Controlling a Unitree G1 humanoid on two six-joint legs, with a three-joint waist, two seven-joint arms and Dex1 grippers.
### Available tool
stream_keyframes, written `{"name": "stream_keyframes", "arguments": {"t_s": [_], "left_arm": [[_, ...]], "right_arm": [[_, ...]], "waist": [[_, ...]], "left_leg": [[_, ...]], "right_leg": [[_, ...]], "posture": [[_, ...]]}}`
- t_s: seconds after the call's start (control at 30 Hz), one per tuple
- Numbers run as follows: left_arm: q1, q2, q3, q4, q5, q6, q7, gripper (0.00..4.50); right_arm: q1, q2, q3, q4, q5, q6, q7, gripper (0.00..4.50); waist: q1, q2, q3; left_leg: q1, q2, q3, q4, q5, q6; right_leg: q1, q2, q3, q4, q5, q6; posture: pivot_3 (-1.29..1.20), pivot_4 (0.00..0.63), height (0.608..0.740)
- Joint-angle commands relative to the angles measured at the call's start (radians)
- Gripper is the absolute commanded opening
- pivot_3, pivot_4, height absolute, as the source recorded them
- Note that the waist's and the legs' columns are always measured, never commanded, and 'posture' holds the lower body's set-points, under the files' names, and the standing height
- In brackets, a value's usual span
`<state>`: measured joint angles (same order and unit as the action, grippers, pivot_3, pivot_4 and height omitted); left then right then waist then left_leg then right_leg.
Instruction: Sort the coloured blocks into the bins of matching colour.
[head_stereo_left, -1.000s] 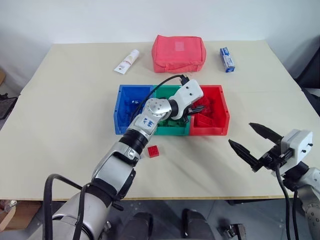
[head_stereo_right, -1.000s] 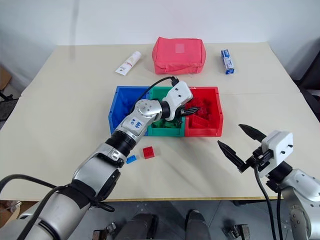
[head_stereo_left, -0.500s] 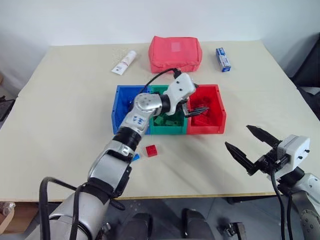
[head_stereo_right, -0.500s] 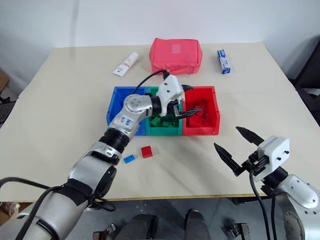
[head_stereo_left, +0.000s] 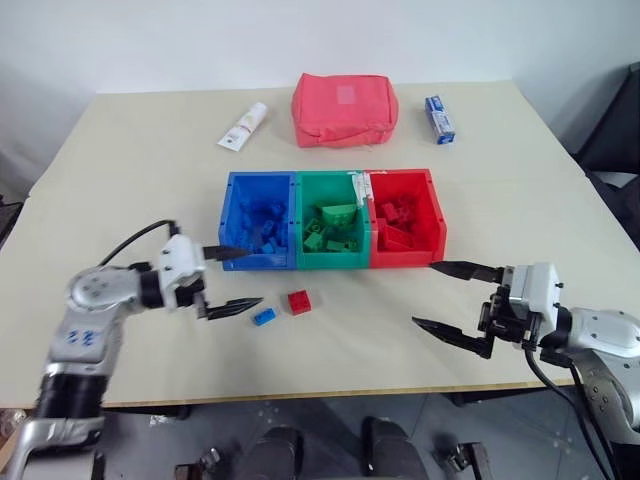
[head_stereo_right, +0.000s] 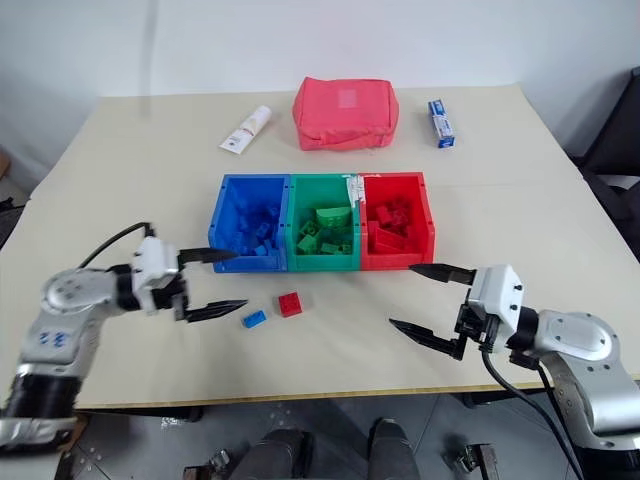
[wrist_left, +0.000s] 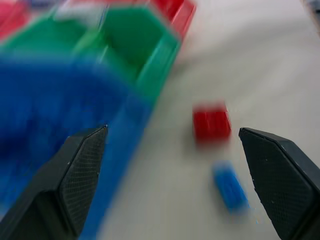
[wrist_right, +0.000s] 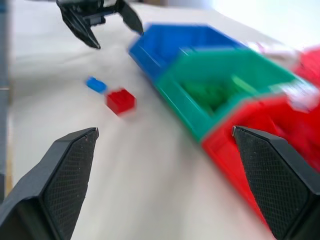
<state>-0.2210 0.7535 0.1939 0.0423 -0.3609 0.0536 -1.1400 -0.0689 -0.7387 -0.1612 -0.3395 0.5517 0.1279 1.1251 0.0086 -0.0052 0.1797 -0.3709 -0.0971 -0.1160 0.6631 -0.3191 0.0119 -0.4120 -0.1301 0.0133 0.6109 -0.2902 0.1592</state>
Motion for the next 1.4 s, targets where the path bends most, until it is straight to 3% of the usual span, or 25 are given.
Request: {"name": "stream_keyframes", "arguments": {"t_s": [0.03, 0.17, 0.27, 0.5, 0.6, 0.93, 1.03, 1.27, 1.3, 1.4], "left_arm": [[0.071, 0.046, 0.104, -0.012, -0.020, -0.020, 0.017, 4.46], [0.166, 0.064, 0.104, -0.076, -0.029, -0.001, -0.006, 4.46], [0.159, 0.032, 0.058, -0.189, -0.029, 0.060, 0.065, 4.46], [0.026, -0.072, -0.215, -0.434, 0.086, 0.387, 0.308, 4.46], [-0.057, -0.094, -0.379, -0.425, 0.164, 0.504, 0.327, 4.46], [-0.179, -0.169, -0.497, -0.272, 0.279, 0.450, 0.352, 4.46], [-0.186, -0.167, -0.503, -0.267, 0.276, 0.456, 0.331, 3.92], [-0.203, -0.164, -0.490, -0.259, 0.240, 0.440, 0.265, 1.68], [-0.206, -0.177, -0.475, -0.258, 0.213, 0.417, 0.247, 1.47], [-0.242, -0.259, -0.408, -0.251, 0.119, 0.413, 0.251, 1.50]], "right_arm": [[-0.037, -0.013, 0.030, 0.018, 0.021, 0.008, 0.060, 4.50], [-0.064, -0.015, 0.047, 0.049, 0.012, 0.010, 0.092, 4.50], [-0.065, -0.020, 0.038, 0.058, 0.006, 0.004, 0.099, 4.50], [0.024, -0.050, -0.015, 0.028, 0.015, 0.002, 0.102, 4.50], [0.090, -0.048, -0.041, -0.004, 0.007, -0.002, 0.079, 4.50], [0.202, -0.033, -0.084, -0.093, 0.011, 0.001, 0.007, 4.50], [0.238, -0.031, -0.096, -0.111, 0.014, -0.002, -0.008, 4.50], [0.311, -0.003, -0.136, -0.135, 0.013, -0.016, -0.055, 4.50], [0.320, 0.005, -0.144, -0.138, 0.015, -0.015, -0.066, 4.50], [0.340, 0.049, -0.175, -0.149, 0.028, -0.015, -0.124, 4.50]], "waist": [[0.011, 0.000, 0.000], [0.017, 0.000, 0.000], [0.020, 0.000, 0.000], [0.017, 0.000, 0.000], [0.015, 0.000, 0.000], [0.022, 0.000, 0.000], [0.021, 0.000, 0.000], [0.018, 0.000, 0.000], [0.019, 0.000, 0.000], [0.022, 0.000, 0.000]], "left_leg": [[0.000, 0.000, 0.000, 0.000, 0.000, 0.000], [0.000, 0.000, -0.001, 0.000, -0.001, 0.000], [0.000, 0.000, -0.001, 0.000, -0.002, 0.000], [0.000, 0.000, -0.001, 0.000, -0.002, 0.000], [0.000, 0.001, 0.000, 0.000, -0.002, -0.001], [0.001, 0.002, 0.002, 0.001, -0.002, -0.001], [0.000, 0.002, 0.002, 0.001, -0.002, -0.001], [0.001, 0.003, 0.002, 0.001, -0.002, -0.001], [0.001, 0.003, 0.002, 0.001, -0.002, -0.002], [0.001, 0.002, 0.002, 0.001, -0.002, -0.001]], "right_leg": [[0.000, 0.000, -0.001, 0.000, 0.000, 0.000], [0.001, -0.001, -0.002, -0.001, 0.000, -0.001], [0.001, -0.001, -0.002, -0.001, 0.000, -0.001], [0.001, 0.000, -0.002, 0.000, 0.000, -0.001], [0.000, 0.001, -0.002, 0.001, 0.000, -0.001], [0.000, 0.003, 0.001, 0.000, 0.000, -0.001], [0.000, 0.002, 0.001, 0.000, 0.000, -0.001], [0.000, 0.003, 0.001, 0.000, 0.000, -0.001], [0.000, 0.003, 0.001, 0.000, 0.000, -0.001], [0.000, 0.002, 0.001, 0.000, 0.000, -0.001]], "posture": [[0.00, 0.150, 0.740], [0.00, 0.150, 0.740], [0.00, 0.150, 0.740], [0.00, 0.150, 0.740], [0.00, 0.150, 0.740], [0.00, 0.150, 0.740], [0.00, 0.150, 0.740], [0.00, 0.150, 0.740], [0.00, 0.150, 0.740], [0.00, 0.150, 0.740]]}}
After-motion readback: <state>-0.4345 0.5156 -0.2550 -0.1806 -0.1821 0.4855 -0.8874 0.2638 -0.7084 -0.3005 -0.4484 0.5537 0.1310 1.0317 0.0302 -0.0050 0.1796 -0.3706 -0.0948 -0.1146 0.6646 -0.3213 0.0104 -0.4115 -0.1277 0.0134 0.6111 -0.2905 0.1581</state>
